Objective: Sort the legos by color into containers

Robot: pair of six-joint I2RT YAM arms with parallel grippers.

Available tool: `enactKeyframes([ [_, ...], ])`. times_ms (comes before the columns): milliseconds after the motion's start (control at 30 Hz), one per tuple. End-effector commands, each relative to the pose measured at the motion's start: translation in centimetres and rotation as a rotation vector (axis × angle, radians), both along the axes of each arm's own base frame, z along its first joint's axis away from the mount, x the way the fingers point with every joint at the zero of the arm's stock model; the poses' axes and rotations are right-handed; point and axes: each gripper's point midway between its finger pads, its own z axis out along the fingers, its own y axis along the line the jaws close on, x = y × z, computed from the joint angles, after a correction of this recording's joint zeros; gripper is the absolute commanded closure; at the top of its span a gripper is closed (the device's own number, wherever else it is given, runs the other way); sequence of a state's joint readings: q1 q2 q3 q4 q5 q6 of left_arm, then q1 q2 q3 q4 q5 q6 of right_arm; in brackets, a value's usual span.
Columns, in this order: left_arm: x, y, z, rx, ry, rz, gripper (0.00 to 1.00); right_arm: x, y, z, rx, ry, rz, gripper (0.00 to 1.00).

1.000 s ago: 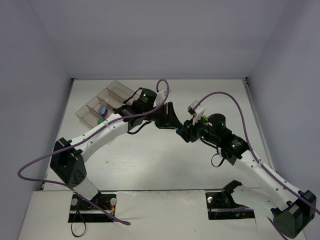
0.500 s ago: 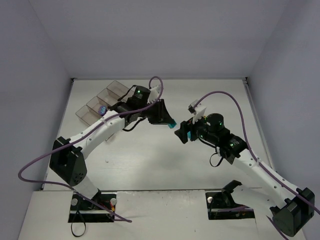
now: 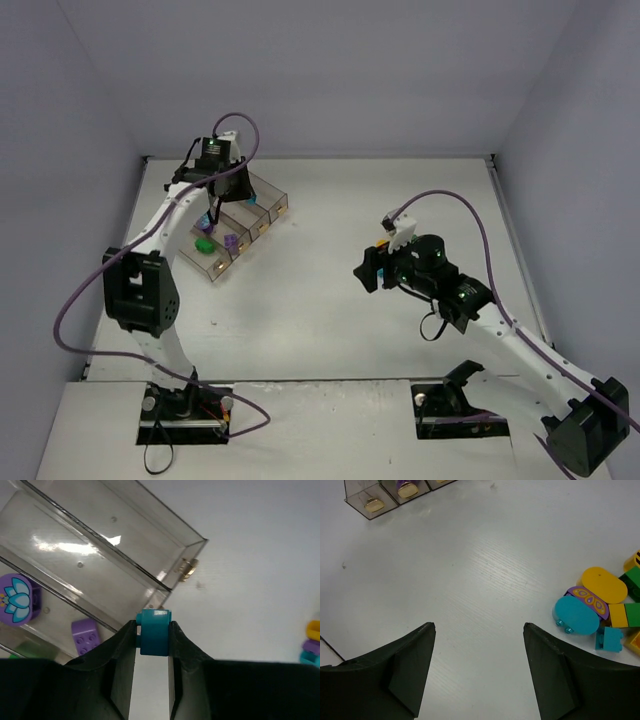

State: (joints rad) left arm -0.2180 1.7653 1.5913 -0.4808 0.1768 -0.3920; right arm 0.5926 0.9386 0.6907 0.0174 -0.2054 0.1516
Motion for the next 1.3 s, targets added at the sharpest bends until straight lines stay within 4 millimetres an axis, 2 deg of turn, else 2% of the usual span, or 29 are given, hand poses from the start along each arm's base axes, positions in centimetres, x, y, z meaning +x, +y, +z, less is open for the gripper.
enactKeyframes([
  [0,3.1,1.7,-1.7,0.113,-0.025,0.022,0.95,-0.1,0.0,2.0,0.070,-0.033,-0.036,0.32],
  [33,3.7,1.9,-1.6,0.116,-0.030,0.030,0.94,0.0,-0.4,2.0,0.067,-0.035,-0.058,0.32],
  [100,4.3,2.0,-3.2,0.133,0.003,0.037,0.91,-0.2,-0.9,1.8,0.074,-0.021,-0.094,0.32],
  [267,5.7,3.2,-3.6,0.151,-0.006,0.085,0.76,0.2,-3.0,0.0,0.028,0.053,-0.243,0.33],
  [367,6.0,3.7,-3.7,0.155,-0.001,0.104,0.70,0.7,-4.4,-1.0,0.003,0.083,-0.349,0.33],
  [400,6.0,3.7,-3.7,0.154,0.001,0.103,0.65,0.8,-4.7,-1.2,0.007,0.096,-0.381,0.33],
  [600,5.4,3.4,-3.0,0.149,-0.002,0.086,0.49,1.5,-7.1,-3.4,-0.064,0.145,-0.538,0.35],
  [733,4.5,3.3,-1.9,0.133,-0.001,0.084,0.48,2.1,-8.4,-4.9,-0.079,0.203,-0.632,0.49],
  [767,4.1,3.0,-0.4,0.103,-0.025,0.083,0.48,2.5,-9.3,-5.1,-0.079,0.216,-0.671,0.51],
  [833,2.9,2.0,0.4,0.054,-0.026,0.070,0.47,2.8,-10.1,-6.3,-0.098,0.262,-0.699,0.51],
  [867,2.2,1.7,2.0,0.031,-0.052,0.068,0.47,3.3,-11.2,-7.1,-0.113,0.288,-0.742,0.51],
  [933,0.4,0.2,2.0,0.012,-0.022,0.046,0.46,3.7,-12.2,-7.8,-0.125,0.314,-0.773,0.50],
  [967,-0.7,-0.3,3.2,0.003,-0.039,0.030,0.46,4.1,-12.8,-8.3,-0.151,0.326,-0.788,0.49],
  [1000,-1.5,-0.8,3.4,0.000,-0.037,0.017,0.45,4.3,-13.1,-8.5,-0.168,0.327,-0.793,0.48],
  [1033,-2.9,-2.1,2.5,0.002,-0.014,-0.016,0.45,4.8,-13.1,-8.6,-0.180,0.320,-0.790,0.48],
  [1067,-4.1,-2.6,3.6,-0.008,-0.034,-0.035,0.45,4.9,-13.2,-9.6,-0.225,0.340,-0.776,0.47],
  [1133,-5.9,-3.7,3.5,-0.025,-0.026,-0.073,0.44,5.9,-12.9,-9.6,-0.238,0.336,-0.762,0.48],
  [1167,-7.6,-4.4,3.4,-0.029,-0.021,-0.100,0.44,6.1,-12.8,-10.5,-0.270,0.352,-0.747,0.49],
  [1200,-9.1,-4.4,3.4,-0.040,-0.015,-0.111,0.44,6.7,-12.7,-10.8,-0.272,0.351,-0.743,0.50],
  [1233,-9.6,-4.7,4.3,-0.052,-0.034,-0.120,0.44,7.0,-12.6,-11.0,-0.276,0.349,-0.736,0.51],
  [1267,-10.8,-5.0,3.5,-0.053,-0.011,-0.137,0.44,7.3,-12.6,-11.2,-0.281,0.349,-0.734,0.52],
])
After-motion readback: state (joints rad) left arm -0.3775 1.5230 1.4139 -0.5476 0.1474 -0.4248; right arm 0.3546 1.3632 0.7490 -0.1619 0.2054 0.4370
